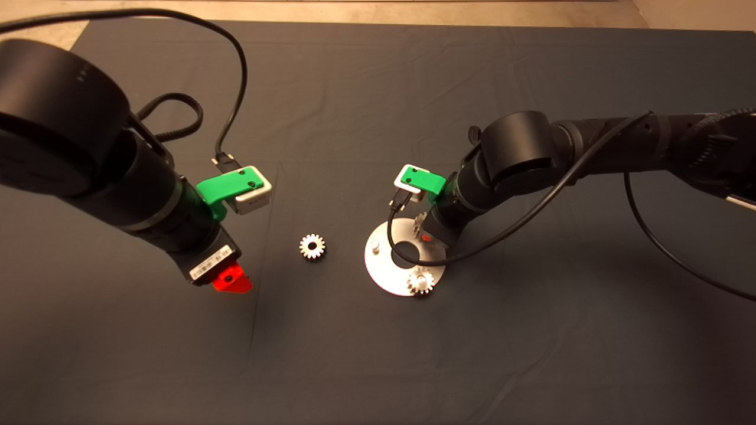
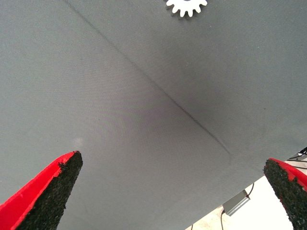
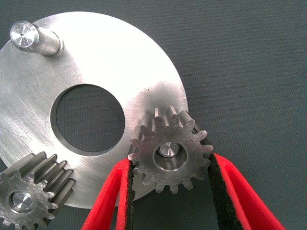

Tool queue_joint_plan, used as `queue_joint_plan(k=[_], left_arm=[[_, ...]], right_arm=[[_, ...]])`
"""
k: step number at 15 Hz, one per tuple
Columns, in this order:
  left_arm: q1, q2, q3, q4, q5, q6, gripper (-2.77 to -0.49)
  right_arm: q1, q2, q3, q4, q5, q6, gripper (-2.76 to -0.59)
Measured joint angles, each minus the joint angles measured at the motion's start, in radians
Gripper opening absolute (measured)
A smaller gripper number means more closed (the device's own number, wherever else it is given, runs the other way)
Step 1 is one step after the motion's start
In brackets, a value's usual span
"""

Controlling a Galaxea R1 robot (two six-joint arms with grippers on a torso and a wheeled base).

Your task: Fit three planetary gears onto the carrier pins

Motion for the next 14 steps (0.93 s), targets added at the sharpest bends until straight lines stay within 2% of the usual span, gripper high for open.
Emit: queue_joint_plan(k=[6,11,12,14], left_arm=[[0.000,0.000,0.000,0.000,0.000,0.000,-0.49],[0.000,0.000,0.000,0.000,0.000,0.000,-0.49],[0.000,0.000,0.000,0.000,0.000,0.000,-0.49],[0.000,0.000,0.000,0.000,0.000,0.000,-0.49]], right_arm=[[0.000,0.000,0.000,0.000,0.000,0.000,-2.36],[0.000,0.003,0.000,0.000,0.002,-0.002,-2.18],[0.000,0.003,0.000,0.000,0.003,-0.002,-2.08],[0.001,0.003,0.000,0.001,0.003,-0.002,-2.00]])
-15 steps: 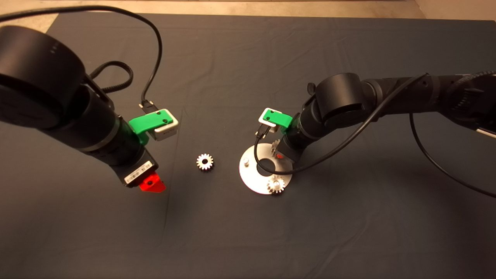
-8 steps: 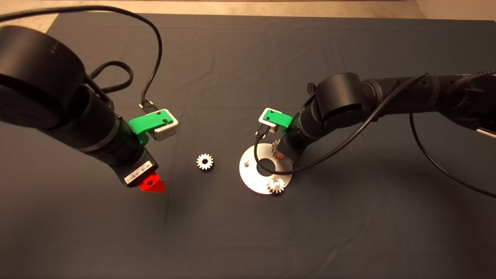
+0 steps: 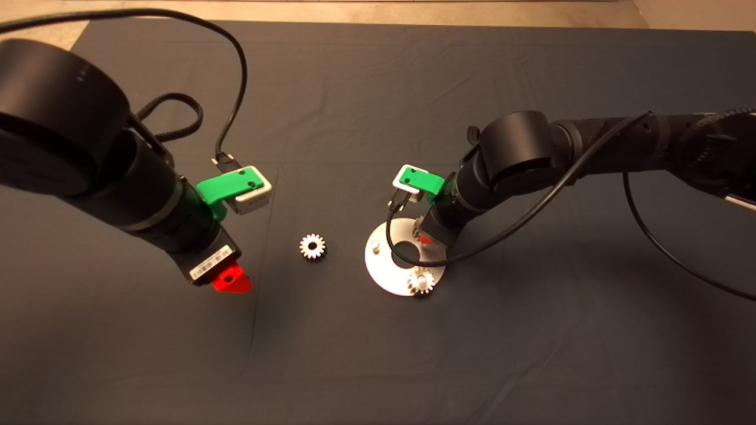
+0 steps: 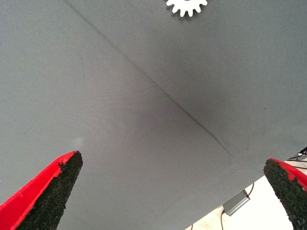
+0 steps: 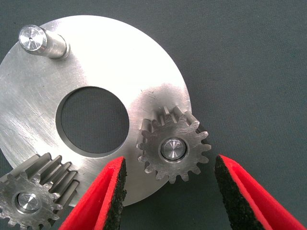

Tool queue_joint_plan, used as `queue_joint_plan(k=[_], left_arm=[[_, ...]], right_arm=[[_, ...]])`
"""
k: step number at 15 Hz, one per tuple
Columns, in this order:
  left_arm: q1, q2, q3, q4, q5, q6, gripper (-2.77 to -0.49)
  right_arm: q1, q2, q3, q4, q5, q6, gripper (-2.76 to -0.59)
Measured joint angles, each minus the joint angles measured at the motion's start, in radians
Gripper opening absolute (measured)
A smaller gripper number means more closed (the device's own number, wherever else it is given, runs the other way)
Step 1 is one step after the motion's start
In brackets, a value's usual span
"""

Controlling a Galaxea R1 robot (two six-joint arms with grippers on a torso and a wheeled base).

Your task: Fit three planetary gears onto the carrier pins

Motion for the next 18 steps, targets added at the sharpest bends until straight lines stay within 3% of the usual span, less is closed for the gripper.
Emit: queue_joint_plan(k=[2,3,6,8,10,11,12,15,18], left_arm=[[0.000,0.000,0.000,0.000,0.000,0.000,-0.49],[0.000,0.000,0.000,0.000,0.000,0.000,-0.49],[0.000,0.001,0.000,0.000,0.000,0.000,-0.49],[0.000,0.003,-0.001,0.000,0.000,0.000,-0.49],[0.000,0.003,-0.005,0.000,0.000,0.000,-0.49],[0.000,0.003,-0.006,0.000,0.000,0.000,-0.49],[0.000,0.005,-0.006,0.000,0.000,0.000,-0.49],[0.000,0.019,-0.007,0.000,0.000,0.000,-0.49],[0.000,0.058,-0.013,0.000,0.000,0.000,-0.49]], right_arm=[[0.000,0.000,0.000,0.000,0.000,0.000,-1.94],[0.000,0.000,0.000,0.000,0.000,0.000,-1.76],[0.012,-0.001,0.000,0.004,-0.005,-0.001,-1.66],[0.030,-0.001,0.000,0.028,-0.026,-0.002,-1.54],[0.045,-0.003,0.000,0.086,-0.066,-0.003,-1.46],[0.053,-0.004,0.000,0.112,-0.093,-0.004,-1.37],[0.060,-0.010,0.002,0.138,-0.104,-0.004,-1.33],[0.068,-0.053,0.044,0.227,-0.106,-0.004,-1.33],[0.087,-0.125,0.105,0.366,-0.109,-0.004,-1.33]])
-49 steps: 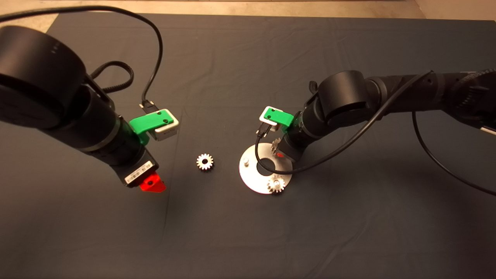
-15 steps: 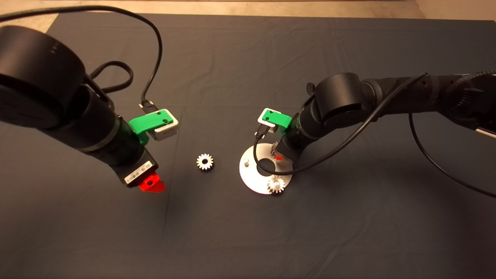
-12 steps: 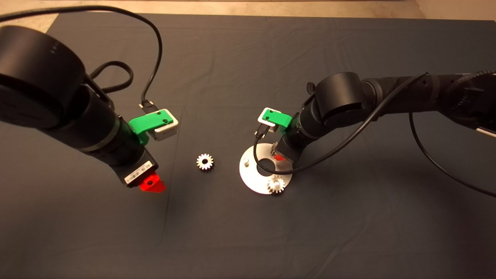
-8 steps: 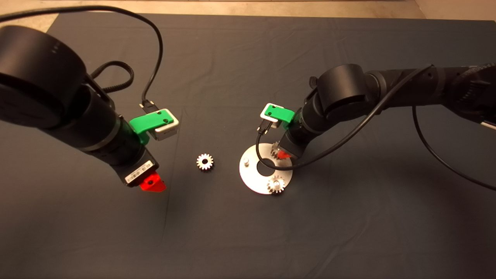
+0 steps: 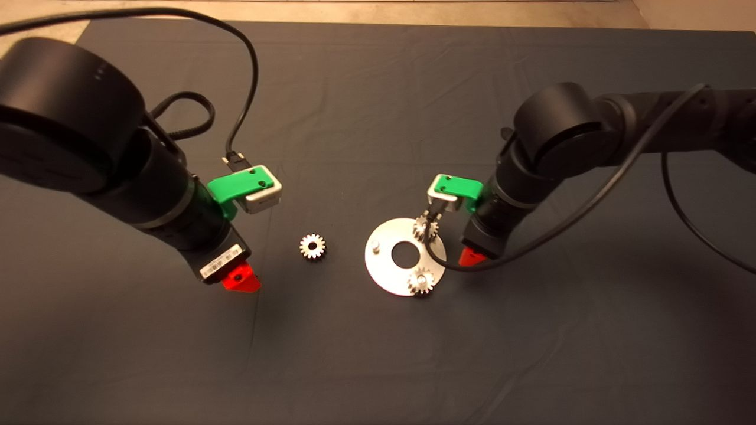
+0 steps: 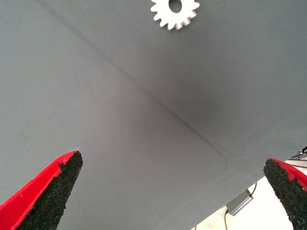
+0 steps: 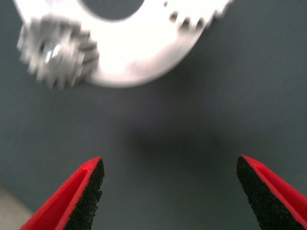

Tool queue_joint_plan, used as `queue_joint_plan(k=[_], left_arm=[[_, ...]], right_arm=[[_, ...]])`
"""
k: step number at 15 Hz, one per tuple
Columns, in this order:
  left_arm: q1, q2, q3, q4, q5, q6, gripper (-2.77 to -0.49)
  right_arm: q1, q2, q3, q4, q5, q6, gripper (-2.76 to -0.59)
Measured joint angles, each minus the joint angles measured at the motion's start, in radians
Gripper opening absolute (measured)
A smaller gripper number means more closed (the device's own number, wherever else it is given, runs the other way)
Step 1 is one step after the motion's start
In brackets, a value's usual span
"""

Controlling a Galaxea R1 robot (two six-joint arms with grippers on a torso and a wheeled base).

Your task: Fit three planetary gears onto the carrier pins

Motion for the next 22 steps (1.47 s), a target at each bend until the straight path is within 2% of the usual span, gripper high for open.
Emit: queue_joint_plan(k=[1,2,3,4,8,12,16,19,20,22], left_arm=[[0.000,0.014,-0.002,0.000,0.000,0.000,-0.49],[0.000,0.030,-0.006,0.000,0.000,0.000,-0.49],[0.000,0.043,-0.012,0.000,0.000,0.000,-0.49],[0.000,0.059,-0.019,0.000,0.000,0.000,-0.49],[0.000,0.122,-0.044,-0.004,0.000,-0.001,-0.49],[0.001,0.149,-0.059,-0.009,0.001,-0.001,-0.49],[0.004,0.167,-0.062,-0.009,-0.001,0.001,-0.49],[0.027,0.166,-0.066,-0.001,0.000,0.007,-0.49],[0.040,0.167,-0.066,0.009,0.000,0.008,-0.49],[0.065,0.169,-0.075,0.044,0.000,0.016,-0.49]], right_arm=[[0.008,-0.015,0.021,0.029,0.000,0.000,-1.33],[0.010,-0.019,0.026,0.035,-0.001,0.000,-1.33],[0.027,-0.064,0.084,0.089,0.000,0.008,-1.33],[0.038,-0.087,0.112,0.116,0.000,0.011,-1.33],[0.096,-0.142,0.171,0.163,-0.003,0.030,-1.33],[0.120,-0.159,0.242,0.199,-0.002,0.068,-1.33],[0.140,-0.165,0.286,0.217,-0.003,0.084,-1.33],[0.169,-0.170,0.296,0.225,-0.003,0.090,-1.33],[0.181,-0.170,0.299,0.227,-0.003,0.090,-1.33],[0.187,-0.176,0.307,0.233,-0.003,0.091,-1.33]])
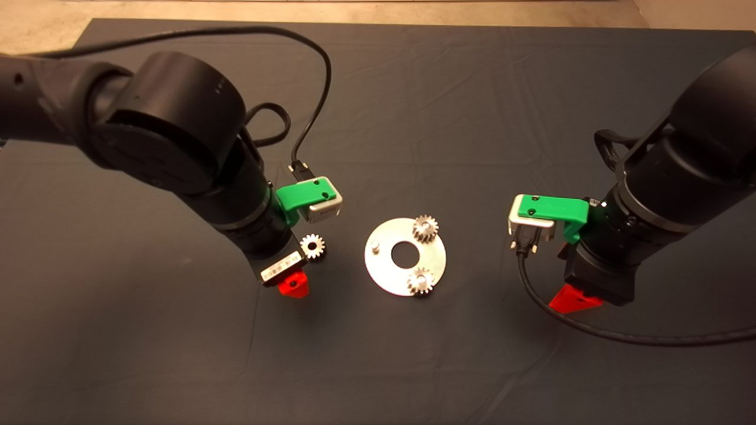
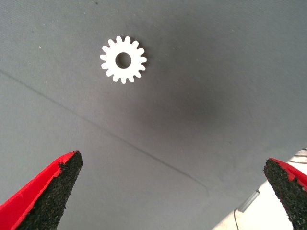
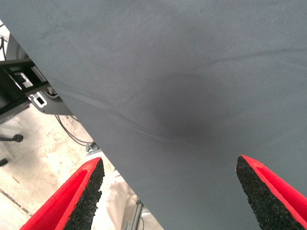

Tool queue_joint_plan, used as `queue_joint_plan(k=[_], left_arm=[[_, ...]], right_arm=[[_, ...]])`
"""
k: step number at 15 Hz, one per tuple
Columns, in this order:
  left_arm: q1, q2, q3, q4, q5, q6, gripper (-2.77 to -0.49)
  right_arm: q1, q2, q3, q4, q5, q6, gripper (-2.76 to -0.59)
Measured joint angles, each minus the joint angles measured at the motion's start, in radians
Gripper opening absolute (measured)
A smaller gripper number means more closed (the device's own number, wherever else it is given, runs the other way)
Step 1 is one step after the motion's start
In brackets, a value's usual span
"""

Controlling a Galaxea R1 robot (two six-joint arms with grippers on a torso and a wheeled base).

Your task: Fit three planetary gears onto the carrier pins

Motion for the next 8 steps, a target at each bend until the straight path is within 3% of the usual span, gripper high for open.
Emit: queue_joint_plan(k=[2,5,8], left_arm=[[0.032,0.004,-0.018,0.034,0.001,0.012,-0.49],[0.061,0.020,-0.042,0.058,0.000,0.023,-0.49],[0.069,0.047,-0.077,0.072,0.001,0.036,-0.49]], right_arm=[[0.001,-0.019,0.019,0.005,0.001,0.003,-1.33],[0.006,-0.082,0.061,0.009,0.001,0.003,-1.33],[-0.033,-0.156,0.108,0.014,0.000,0.003,-1.33]])
